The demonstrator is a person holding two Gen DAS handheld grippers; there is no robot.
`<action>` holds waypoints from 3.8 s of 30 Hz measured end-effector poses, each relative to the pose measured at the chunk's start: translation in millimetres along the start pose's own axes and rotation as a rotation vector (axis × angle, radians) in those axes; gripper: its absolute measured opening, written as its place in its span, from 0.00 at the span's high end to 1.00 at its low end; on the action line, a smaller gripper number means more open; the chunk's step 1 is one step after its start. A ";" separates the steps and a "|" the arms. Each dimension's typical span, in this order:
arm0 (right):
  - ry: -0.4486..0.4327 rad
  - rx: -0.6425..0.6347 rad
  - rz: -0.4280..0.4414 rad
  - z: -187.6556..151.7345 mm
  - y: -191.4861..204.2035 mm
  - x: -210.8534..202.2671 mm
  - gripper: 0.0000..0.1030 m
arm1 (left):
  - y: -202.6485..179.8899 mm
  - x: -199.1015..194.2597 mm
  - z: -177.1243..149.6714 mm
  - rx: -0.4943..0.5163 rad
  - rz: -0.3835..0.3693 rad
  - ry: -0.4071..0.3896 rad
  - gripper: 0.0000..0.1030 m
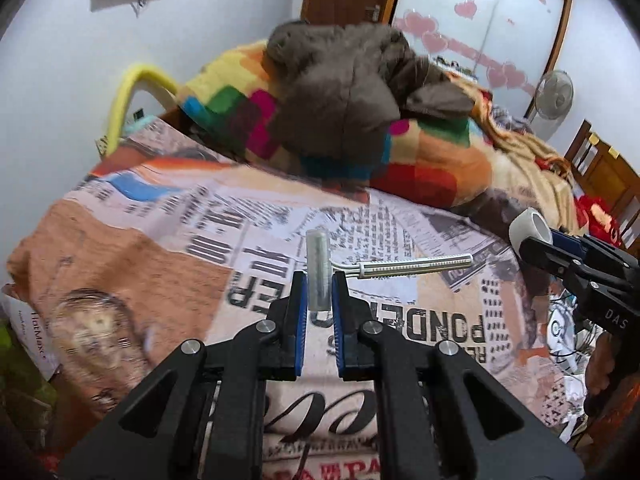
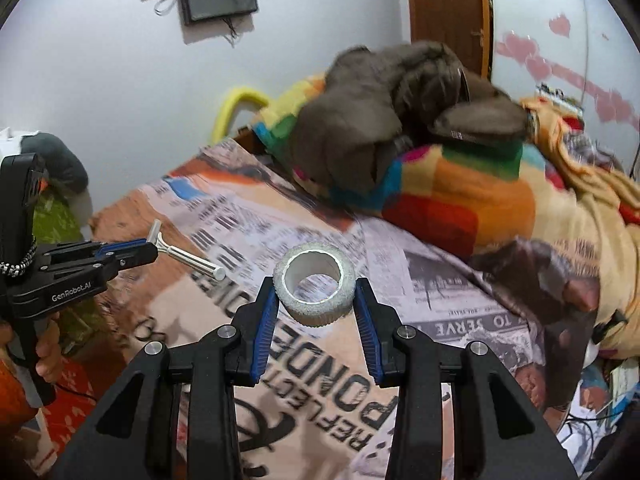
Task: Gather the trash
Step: 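Carry the razor tool and tape roll with both grippers over the white bin, then open both grippers over the bin to drop the razor tool and tape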
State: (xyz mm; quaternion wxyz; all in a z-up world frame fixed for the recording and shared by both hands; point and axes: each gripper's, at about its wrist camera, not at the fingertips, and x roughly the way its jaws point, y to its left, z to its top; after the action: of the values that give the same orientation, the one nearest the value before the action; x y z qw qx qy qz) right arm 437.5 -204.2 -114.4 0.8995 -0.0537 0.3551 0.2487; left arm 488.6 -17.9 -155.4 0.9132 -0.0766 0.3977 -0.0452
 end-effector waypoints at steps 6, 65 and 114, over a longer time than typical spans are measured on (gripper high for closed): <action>-0.061 -0.050 0.032 11.5 49.0 -41.3 0.66 | 21.6 -71.4 -3.9 -0.018 0.037 -0.069 0.90; 0.629 -0.249 0.369 -203.6 379.0 117.2 0.66 | 315.3 -142.4 -384.7 -0.561 0.433 0.385 0.90; 0.793 -0.233 0.388 -249.9 392.3 198.9 0.60 | 330.0 -27.5 -419.8 -0.690 0.292 0.576 0.90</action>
State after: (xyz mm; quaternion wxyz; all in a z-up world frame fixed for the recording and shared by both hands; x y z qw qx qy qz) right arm 218.3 150.4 -400.8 0.6189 -0.1779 0.6452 0.4111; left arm 169.3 267.2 -475.8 0.6836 -0.3030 0.6334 0.1992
